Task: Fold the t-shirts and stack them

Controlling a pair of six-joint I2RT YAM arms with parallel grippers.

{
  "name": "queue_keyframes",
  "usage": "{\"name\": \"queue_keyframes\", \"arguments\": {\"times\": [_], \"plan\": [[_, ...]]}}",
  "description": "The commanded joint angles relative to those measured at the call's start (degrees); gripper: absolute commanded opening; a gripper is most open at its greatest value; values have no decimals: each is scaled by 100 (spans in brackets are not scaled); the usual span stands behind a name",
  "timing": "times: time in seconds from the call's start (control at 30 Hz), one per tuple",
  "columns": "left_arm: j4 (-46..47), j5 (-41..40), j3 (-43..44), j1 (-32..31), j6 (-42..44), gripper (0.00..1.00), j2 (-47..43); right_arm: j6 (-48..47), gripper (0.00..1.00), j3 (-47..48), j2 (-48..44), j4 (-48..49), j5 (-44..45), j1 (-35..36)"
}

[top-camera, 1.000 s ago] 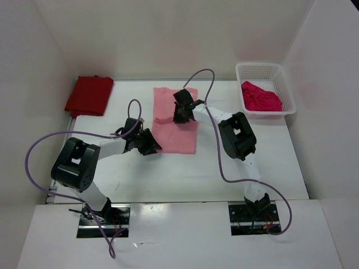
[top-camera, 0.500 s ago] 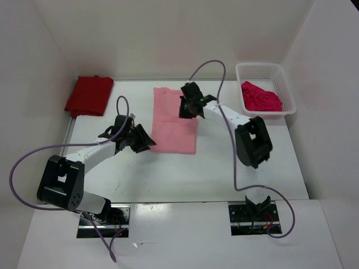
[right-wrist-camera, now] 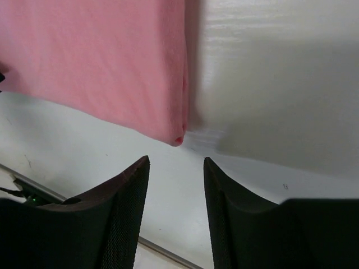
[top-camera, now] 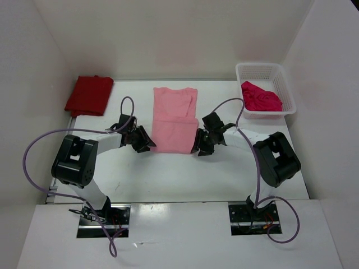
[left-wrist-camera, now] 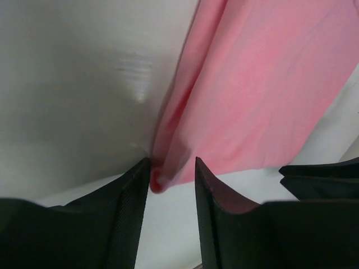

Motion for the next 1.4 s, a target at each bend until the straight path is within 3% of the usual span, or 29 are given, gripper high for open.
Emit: {"name": "queue_keyframes", "arguments": {"times": [0.0, 0.1, 0.23, 0.27, 0.3, 0.5, 0.73, 1.07, 1.2, 1.37], "plan": [[62, -90, 81, 8, 251, 45, 343, 204, 50, -67, -76, 680, -264, -35], [115, -90, 81, 8, 251, 35, 397, 204, 48, -128, 48, 811, -124, -35], [-16, -213, 81, 8, 251, 23, 326, 257, 39, -128, 266, 1022, -123, -35], [-17, -213, 81, 8, 251, 21, 265, 309, 35, -128, 319, 1075, -123, -35], [-17, -213, 81, 8, 251, 18, 204, 310, 23, -128, 320, 1076, -123, -35], [-209, -213, 28, 8, 373, 3, 89, 258, 1, -23, 338, 866, -70, -35], [-675, 58, -481, 8, 620, 0, -639, 319, 0, -804, -584, 321, -219, -35], [-2554, 831, -877, 8, 568, 0, -2975, 837, 0, -1324, -2447, -1155, -545, 756], [-2978, 947, -685, 8, 418, 0, -3444, 724, 0, -929, -2774, -1482, -676, 608], [-2488, 841, 510, 95, 496, 0, -2717, -180, 0, 421, -1818, -1561, -729, -42]]}}
